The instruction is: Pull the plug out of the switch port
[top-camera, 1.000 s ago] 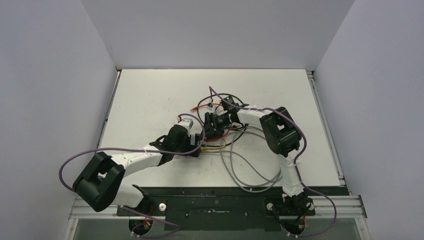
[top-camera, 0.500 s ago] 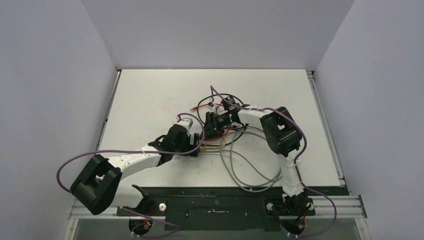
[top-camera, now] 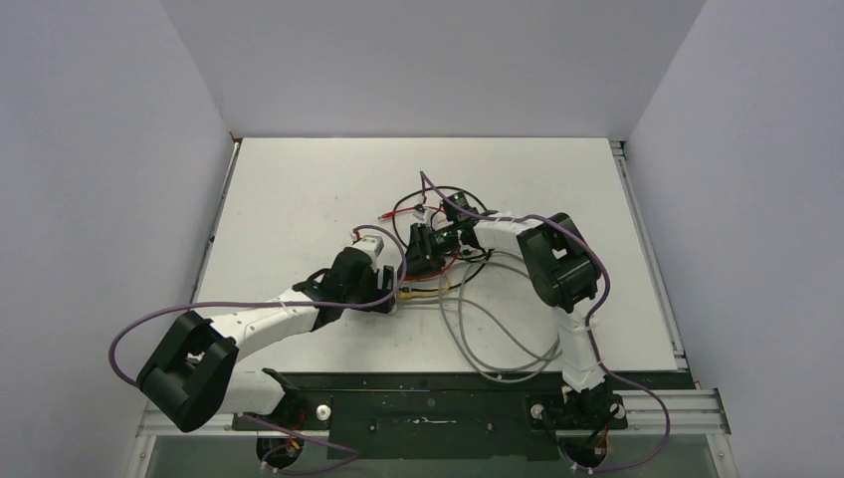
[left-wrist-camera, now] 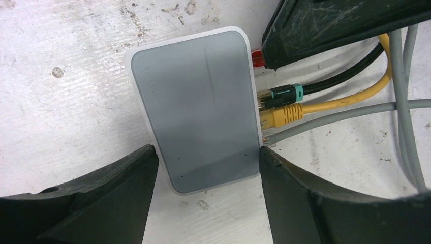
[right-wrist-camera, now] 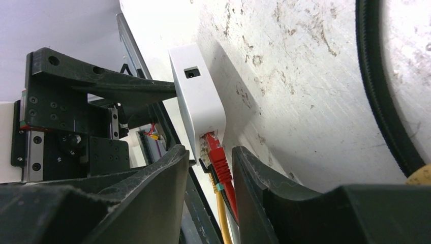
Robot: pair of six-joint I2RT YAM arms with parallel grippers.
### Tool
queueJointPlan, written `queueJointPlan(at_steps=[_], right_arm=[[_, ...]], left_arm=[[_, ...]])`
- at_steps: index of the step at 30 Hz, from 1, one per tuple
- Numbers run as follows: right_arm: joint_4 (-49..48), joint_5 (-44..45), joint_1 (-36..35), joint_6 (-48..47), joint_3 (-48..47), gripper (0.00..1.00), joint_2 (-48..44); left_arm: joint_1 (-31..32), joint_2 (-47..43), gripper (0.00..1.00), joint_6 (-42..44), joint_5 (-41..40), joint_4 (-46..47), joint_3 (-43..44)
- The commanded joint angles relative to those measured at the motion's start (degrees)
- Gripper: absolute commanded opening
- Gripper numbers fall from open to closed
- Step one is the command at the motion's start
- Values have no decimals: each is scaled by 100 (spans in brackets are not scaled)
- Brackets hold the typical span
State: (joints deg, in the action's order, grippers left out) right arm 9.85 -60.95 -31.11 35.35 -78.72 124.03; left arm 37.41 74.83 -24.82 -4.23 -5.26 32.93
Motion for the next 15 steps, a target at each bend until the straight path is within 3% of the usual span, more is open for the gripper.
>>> queueJointPlan(at_steps=[1, 6, 15], right_arm=[[-331, -180, -26, 48, 5, 37, -371], [-343, -196, -26, 47, 19, 36, -388], [-354, -216, -30, 50, 67, 34, -405]], left_arm=[[13, 35, 74, 13, 103, 10, 289], [21, 17, 89, 57, -60, -87, 357], [27, 289, 89, 111, -78, -149, 460]])
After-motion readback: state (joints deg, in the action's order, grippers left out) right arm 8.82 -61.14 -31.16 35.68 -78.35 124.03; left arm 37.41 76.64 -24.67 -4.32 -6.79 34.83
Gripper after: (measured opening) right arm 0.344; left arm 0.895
